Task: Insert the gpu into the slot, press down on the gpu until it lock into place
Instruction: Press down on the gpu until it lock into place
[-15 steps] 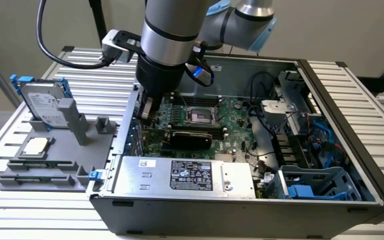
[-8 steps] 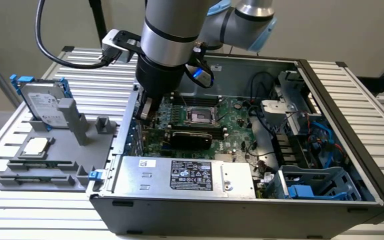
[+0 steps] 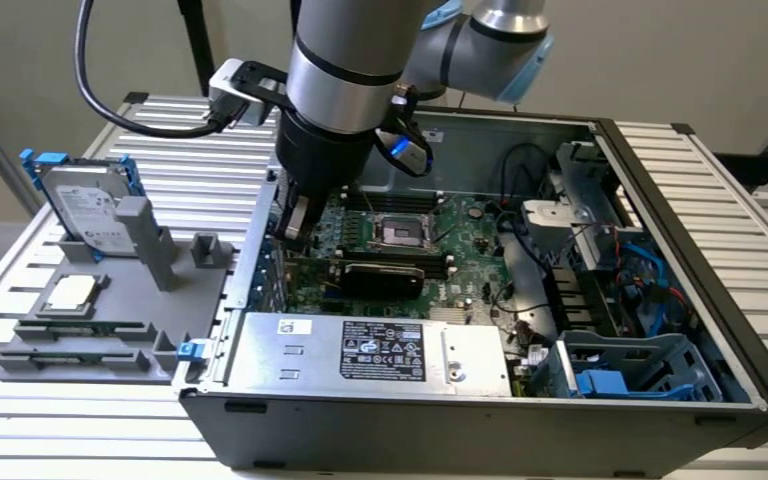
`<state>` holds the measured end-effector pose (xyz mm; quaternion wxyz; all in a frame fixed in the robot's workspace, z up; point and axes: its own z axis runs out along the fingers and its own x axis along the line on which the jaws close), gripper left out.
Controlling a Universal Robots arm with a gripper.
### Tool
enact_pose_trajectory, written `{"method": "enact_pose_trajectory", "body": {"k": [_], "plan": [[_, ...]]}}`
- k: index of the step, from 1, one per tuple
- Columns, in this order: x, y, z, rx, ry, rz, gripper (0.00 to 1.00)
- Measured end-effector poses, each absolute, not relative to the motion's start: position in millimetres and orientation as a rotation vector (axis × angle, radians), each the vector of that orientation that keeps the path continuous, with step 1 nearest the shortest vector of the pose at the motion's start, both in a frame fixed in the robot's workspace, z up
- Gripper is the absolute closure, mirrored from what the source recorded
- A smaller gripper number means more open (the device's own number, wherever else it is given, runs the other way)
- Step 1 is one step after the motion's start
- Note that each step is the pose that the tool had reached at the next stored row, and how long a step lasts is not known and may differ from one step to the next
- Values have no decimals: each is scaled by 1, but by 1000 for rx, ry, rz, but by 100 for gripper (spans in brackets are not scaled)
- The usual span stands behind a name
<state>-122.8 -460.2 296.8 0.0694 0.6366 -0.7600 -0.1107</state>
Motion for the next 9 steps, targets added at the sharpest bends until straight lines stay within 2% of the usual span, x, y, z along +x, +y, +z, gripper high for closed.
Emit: {"method": "enact_pose_trajectory", "body": {"k": [9], "plan": [[-124, -457, 297, 1916, -2288, -333, 89]]}}
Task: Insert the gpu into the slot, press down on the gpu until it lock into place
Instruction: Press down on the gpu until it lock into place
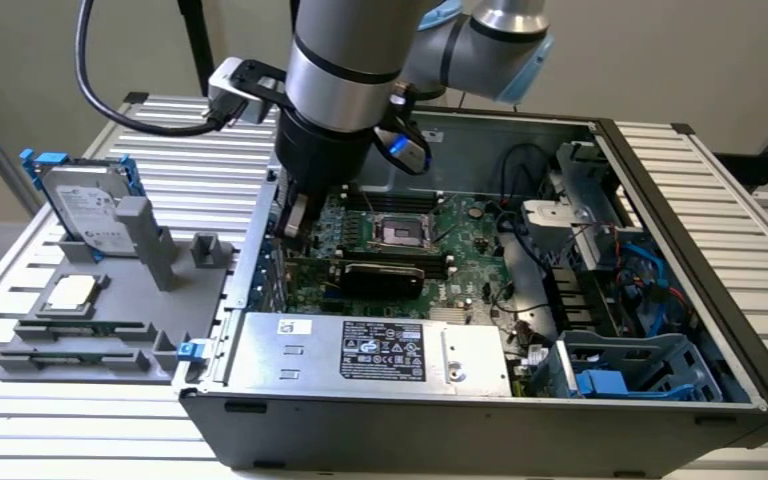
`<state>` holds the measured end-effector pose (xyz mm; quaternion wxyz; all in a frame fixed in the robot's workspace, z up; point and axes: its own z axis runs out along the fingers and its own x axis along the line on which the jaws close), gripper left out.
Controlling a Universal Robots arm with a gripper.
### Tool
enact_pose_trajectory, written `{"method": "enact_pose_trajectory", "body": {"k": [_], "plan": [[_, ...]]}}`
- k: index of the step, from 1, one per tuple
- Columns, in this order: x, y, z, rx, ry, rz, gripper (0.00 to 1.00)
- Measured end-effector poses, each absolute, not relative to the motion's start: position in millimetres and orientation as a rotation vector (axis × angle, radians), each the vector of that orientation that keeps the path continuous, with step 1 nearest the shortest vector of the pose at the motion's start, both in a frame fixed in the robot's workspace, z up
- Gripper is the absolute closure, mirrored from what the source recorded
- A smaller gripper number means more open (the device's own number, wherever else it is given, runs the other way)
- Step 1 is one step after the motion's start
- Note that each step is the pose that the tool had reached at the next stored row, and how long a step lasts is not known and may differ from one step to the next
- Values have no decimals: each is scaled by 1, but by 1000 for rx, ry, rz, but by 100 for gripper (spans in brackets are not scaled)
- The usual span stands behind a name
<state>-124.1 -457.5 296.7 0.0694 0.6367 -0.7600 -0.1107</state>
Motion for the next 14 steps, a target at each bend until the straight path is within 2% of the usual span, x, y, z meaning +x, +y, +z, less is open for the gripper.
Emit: {"method": "enact_pose_trajectory", "body": {"k": [14], "plan": [[-125, -453, 297, 1914, -2285, -336, 89]]}}
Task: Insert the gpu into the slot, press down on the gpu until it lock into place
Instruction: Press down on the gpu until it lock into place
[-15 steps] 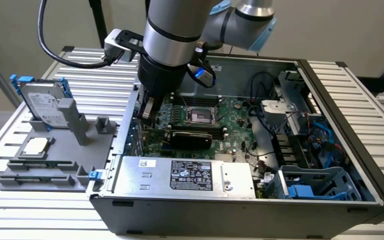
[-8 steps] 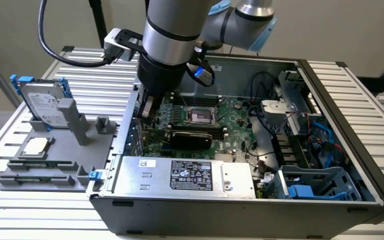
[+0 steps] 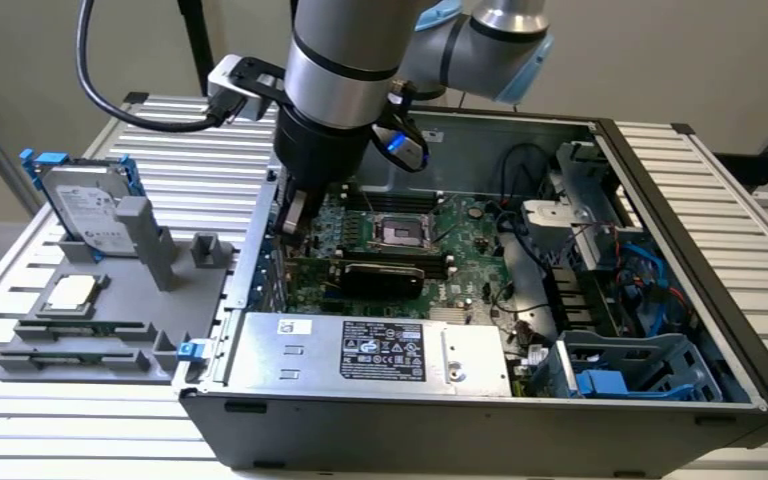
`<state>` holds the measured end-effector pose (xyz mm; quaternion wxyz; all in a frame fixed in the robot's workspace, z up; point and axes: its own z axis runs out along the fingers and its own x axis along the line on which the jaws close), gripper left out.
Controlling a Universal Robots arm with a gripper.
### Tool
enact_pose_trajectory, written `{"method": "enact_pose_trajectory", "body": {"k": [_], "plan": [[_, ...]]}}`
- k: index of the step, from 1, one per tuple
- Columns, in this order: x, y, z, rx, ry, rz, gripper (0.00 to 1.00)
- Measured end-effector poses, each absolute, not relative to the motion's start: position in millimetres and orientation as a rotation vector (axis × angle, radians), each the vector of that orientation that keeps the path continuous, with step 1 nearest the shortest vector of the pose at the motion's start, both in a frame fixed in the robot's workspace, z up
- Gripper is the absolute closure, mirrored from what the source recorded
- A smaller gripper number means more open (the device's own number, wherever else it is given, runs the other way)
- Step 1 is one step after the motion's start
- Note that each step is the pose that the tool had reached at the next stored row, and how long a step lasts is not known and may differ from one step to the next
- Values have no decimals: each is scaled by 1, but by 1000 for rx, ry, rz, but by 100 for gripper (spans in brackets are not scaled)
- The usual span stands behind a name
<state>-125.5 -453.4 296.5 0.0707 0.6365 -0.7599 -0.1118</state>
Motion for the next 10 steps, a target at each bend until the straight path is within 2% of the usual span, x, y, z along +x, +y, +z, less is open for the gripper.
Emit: {"method": "enact_pose_trajectory", "body": {"k": [10], "plan": [[-124, -454, 297, 1901, -2276, -353, 89]]}}
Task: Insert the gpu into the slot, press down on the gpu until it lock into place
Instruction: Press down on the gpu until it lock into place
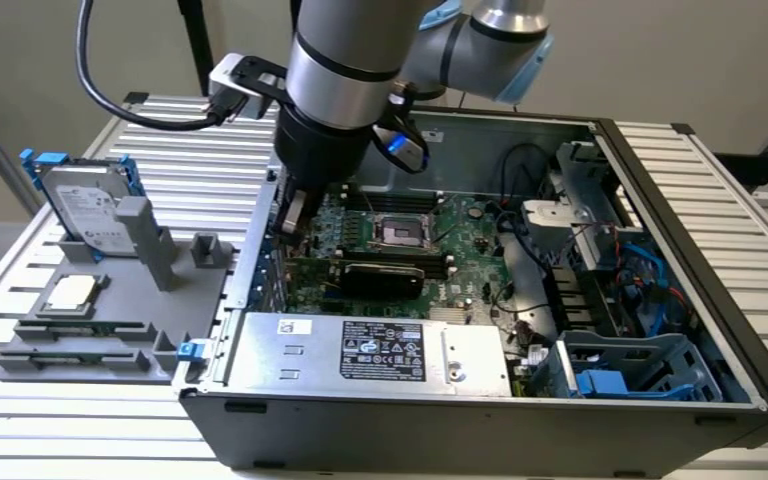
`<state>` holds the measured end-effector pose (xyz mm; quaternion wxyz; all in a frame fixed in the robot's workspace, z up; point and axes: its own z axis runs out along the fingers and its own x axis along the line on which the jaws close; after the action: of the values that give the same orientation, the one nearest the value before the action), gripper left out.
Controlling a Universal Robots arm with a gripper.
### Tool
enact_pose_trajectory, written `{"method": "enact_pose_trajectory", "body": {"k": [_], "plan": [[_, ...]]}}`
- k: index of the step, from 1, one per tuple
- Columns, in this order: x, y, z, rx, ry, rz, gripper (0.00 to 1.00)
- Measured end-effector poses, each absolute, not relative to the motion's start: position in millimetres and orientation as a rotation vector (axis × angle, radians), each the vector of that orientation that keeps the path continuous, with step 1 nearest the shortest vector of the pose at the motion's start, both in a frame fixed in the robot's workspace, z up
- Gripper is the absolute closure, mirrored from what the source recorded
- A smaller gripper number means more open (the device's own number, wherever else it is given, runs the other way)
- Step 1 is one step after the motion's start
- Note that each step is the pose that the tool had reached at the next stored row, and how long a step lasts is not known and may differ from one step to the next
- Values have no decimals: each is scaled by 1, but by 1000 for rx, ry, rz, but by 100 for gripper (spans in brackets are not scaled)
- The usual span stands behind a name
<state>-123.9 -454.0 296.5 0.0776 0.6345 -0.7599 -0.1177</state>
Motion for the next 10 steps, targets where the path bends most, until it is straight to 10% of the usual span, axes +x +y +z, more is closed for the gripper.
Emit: {"method": "enact_pose_trajectory", "body": {"k": [10], "plan": [[-121, -460, 297, 1885, -2279, -358, 89]]}}
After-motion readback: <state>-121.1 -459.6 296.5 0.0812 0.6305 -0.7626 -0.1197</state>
